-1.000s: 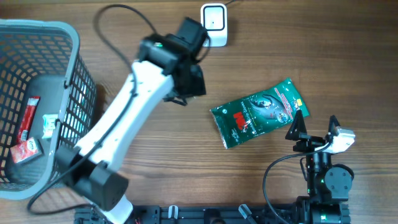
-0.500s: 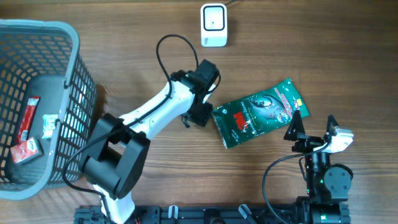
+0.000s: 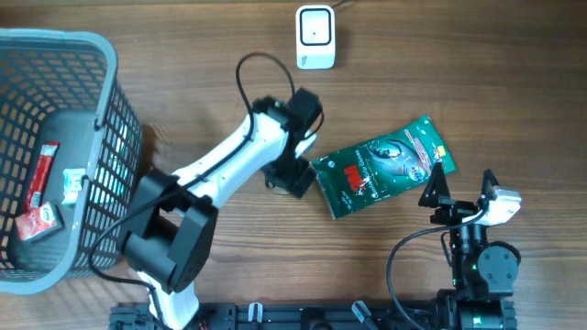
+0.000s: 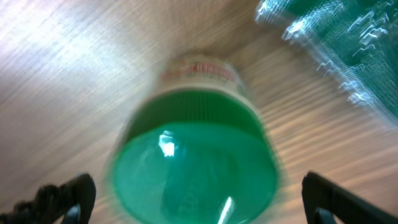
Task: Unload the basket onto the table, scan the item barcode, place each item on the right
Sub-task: 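Grasp the green-lid jar, lift it out, and set it on the table, then reach the left gripper into the basket and grasp the Zappy wipes pack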
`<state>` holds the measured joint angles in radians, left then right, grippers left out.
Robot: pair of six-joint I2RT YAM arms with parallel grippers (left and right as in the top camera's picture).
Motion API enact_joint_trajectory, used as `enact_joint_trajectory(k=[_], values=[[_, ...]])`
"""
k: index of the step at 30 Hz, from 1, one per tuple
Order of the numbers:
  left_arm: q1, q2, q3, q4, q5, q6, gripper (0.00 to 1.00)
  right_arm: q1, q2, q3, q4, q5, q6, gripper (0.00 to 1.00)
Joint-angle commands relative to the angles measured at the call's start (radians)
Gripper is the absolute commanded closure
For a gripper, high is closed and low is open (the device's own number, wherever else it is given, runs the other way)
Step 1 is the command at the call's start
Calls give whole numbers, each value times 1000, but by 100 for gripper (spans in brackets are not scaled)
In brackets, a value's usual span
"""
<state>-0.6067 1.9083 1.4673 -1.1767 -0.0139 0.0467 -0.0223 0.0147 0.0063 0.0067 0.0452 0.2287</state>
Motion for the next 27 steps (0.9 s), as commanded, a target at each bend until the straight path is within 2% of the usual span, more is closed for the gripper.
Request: enact_joint_trajectory(k=[1,3,7,10,12,15,17,18,21,24,27], values=[[6,-48,258,-121,-6,-63,0,4,-7,-1,3,-9,-16,0],[6,-77,420,-232,2,-91,0,4,-7,-1,3,-9,-16,0],[9,-149,598,-396,-16,-215,0,4,-7,-1,3,-9,-16,0],[27,-246,609,-440,-191,-396,0,5,-7,-1,3,-9,-17,0],[74,-312,609,-439,-338,-571,0,5,-7,-1,3,-9,-16,0],[240,-406,609,-432,-439,-838,0,5,-7,-1,3,-9,-17,0],[349,-439,609,-428,-437,-925,0,5,-7,-1,3,-9,-17,0],[446,-460,609,-429,-436,-988,0,4,-7,-1,3,-9,-16,0],[670,-479,608,-429,-408,-1050,0,5,-7,-1,3,-9,-17,0],[893,-463,607,-436,-343,-1041,0,4,-7,-1,3,-9,-17,0],[1047,-438,599,-437,-279,-1019,0,5,-7,-1,3,-9,-17,0]])
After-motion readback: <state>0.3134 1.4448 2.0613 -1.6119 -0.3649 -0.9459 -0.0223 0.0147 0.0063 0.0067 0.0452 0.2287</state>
